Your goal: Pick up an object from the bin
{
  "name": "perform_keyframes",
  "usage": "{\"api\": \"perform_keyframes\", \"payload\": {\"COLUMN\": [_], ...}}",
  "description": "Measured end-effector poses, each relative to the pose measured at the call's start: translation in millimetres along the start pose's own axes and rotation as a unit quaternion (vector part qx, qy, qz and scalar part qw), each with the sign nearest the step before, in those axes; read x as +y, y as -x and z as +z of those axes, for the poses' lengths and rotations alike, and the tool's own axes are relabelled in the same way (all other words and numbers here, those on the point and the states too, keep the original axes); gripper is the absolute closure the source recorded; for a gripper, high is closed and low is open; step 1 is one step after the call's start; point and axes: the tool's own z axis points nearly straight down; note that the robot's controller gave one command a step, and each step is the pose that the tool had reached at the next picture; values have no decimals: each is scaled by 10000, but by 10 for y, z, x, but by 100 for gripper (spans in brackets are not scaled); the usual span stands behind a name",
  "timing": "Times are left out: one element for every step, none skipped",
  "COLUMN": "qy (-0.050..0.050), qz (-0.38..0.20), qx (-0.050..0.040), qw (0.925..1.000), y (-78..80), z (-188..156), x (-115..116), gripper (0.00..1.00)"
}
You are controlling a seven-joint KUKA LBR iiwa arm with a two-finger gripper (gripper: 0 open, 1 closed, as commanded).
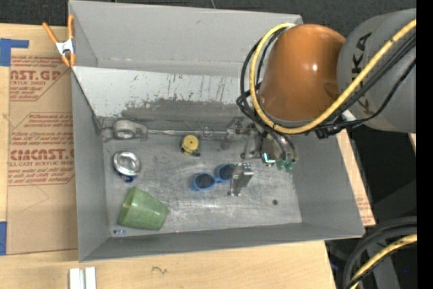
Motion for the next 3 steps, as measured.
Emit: {"api": "perform_keyframes", "payload": {"qy": [1, 5, 7], "qz": [99, 99, -269], "qx": [3, -29, -84], "qw": [10000, 9999, 9996], "y": [36, 52, 335], "z": [1366, 1321, 41], "x": [-57, -56, 276], "gripper": [0, 100, 100]}}
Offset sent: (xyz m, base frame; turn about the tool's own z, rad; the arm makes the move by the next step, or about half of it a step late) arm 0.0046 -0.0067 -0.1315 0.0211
